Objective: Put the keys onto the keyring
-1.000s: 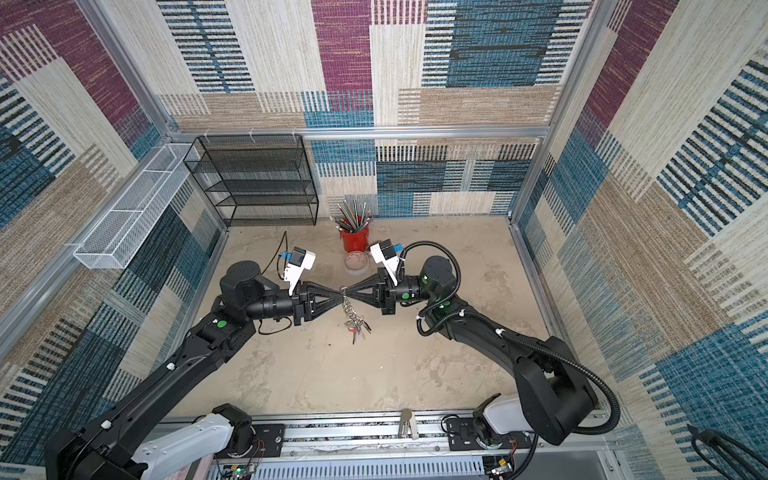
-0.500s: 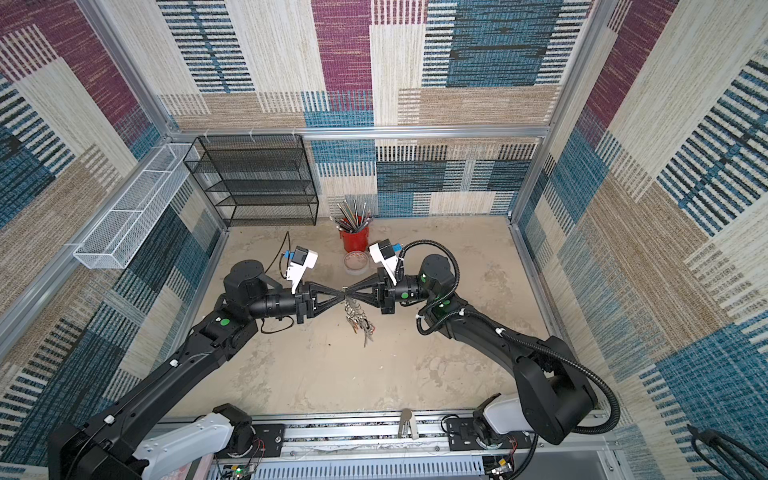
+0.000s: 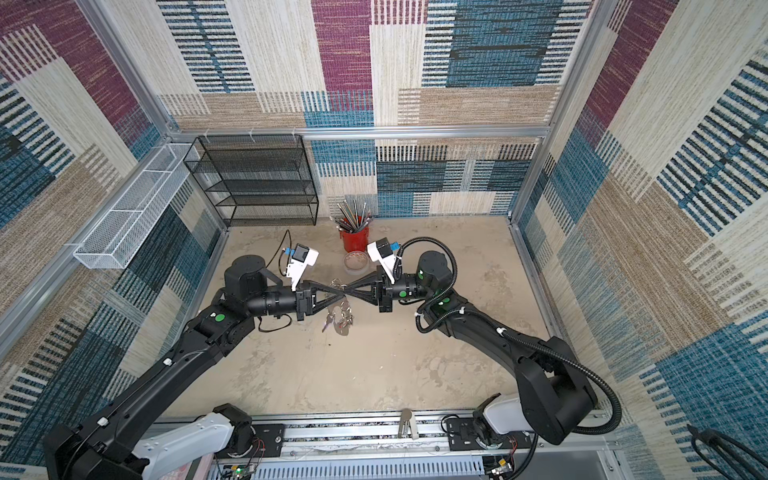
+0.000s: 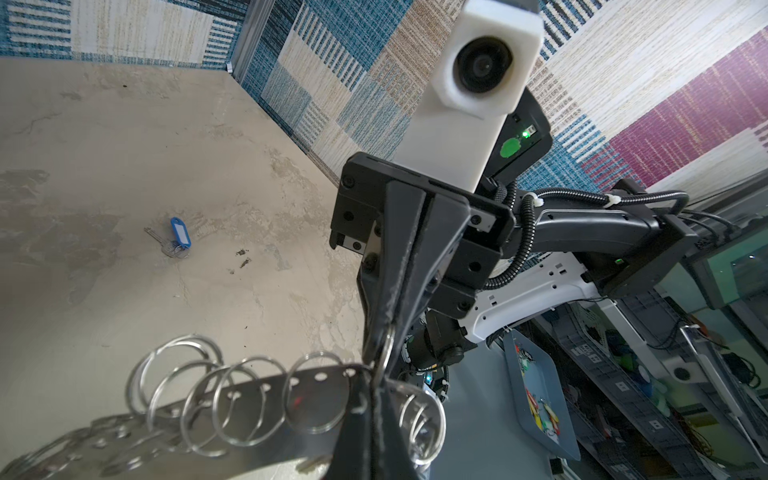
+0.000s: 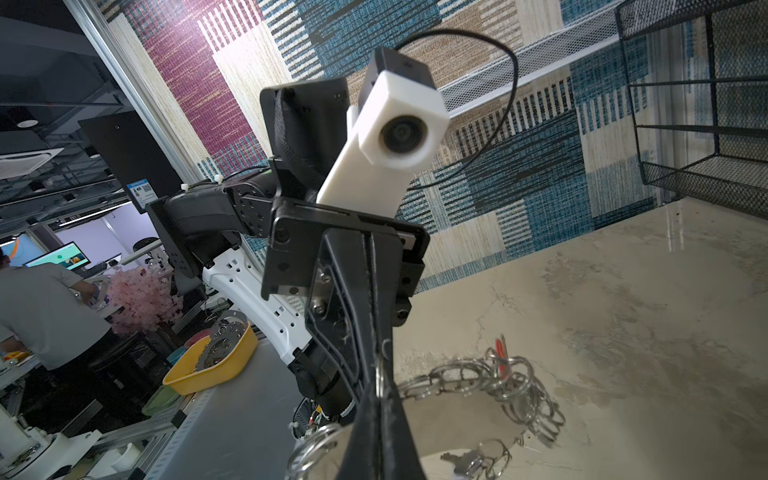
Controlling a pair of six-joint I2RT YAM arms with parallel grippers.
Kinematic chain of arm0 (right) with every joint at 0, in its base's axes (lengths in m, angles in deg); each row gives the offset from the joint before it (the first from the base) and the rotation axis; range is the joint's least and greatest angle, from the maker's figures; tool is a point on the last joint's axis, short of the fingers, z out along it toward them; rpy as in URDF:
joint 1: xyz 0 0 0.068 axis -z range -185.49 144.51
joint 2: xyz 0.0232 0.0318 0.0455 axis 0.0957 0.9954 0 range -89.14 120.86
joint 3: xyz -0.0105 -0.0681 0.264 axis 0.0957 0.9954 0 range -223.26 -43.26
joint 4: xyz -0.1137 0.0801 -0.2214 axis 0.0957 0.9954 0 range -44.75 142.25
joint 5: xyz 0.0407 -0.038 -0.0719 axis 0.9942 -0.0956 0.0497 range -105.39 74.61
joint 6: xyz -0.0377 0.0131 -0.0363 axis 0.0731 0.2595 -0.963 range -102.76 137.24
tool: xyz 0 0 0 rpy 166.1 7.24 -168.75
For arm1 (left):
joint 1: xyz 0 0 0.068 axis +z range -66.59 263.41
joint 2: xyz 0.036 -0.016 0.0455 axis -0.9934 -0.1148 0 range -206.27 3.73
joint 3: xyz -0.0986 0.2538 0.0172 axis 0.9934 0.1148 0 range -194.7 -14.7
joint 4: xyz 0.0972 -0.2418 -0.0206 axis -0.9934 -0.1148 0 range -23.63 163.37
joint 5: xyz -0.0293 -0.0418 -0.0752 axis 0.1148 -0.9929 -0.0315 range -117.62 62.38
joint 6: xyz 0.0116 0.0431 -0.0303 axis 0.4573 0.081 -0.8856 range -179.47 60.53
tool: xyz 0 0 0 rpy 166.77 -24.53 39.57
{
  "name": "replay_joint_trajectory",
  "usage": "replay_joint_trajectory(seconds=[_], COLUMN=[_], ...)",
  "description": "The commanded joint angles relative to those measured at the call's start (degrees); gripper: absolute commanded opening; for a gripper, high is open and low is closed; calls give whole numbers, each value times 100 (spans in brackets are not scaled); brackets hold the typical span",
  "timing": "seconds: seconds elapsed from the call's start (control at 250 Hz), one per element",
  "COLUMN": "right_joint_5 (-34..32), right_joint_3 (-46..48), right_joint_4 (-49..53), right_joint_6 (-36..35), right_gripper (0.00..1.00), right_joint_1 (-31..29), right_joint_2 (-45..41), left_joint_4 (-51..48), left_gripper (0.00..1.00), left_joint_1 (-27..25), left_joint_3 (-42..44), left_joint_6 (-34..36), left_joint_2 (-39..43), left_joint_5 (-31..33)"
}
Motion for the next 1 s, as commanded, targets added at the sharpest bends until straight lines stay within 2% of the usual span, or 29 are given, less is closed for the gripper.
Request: replay_joint_trajectory(seconds=[0.0, 0.224, 0.328, 0.456, 0.568, 0.768, 0.996], right_joint_5=[128, 130, 74, -42, -228, -202, -170], right_joint_3=[-84, -249, -571, -905, -1069, -957, -963], right_joint_4=[165, 357, 707, 1616, 2319, 2402, 2493], right_joint_6=[-177, -346, -611, -1258, -1667, -1682, -1754], right_gripper=[16, 40, 45, 51, 50, 48, 43], right_joint_1=[-29, 31, 140, 175, 177, 133, 81], right_joint_2=[-64, -208, -197, -189, -158, -198, -77], left_joint_4=[-534, -1545, -1976, -2684, -3297, -3924, -4014], left_gripper=[0, 0, 0, 0, 0, 0, 0], left_joint_1=[-3, 3, -4, -5, -5, -74, -188], left_joint_3=[-252, -774, -1122, -1655, -2078, -2588, -2729], left_joint_6=[531, 1263, 1590, 2093, 2522, 3005, 3102], left_joint_2=[43, -20, -198, -462, -686, -1087, -1352], left_joint_5=[199, 341, 243, 105, 138, 262, 245])
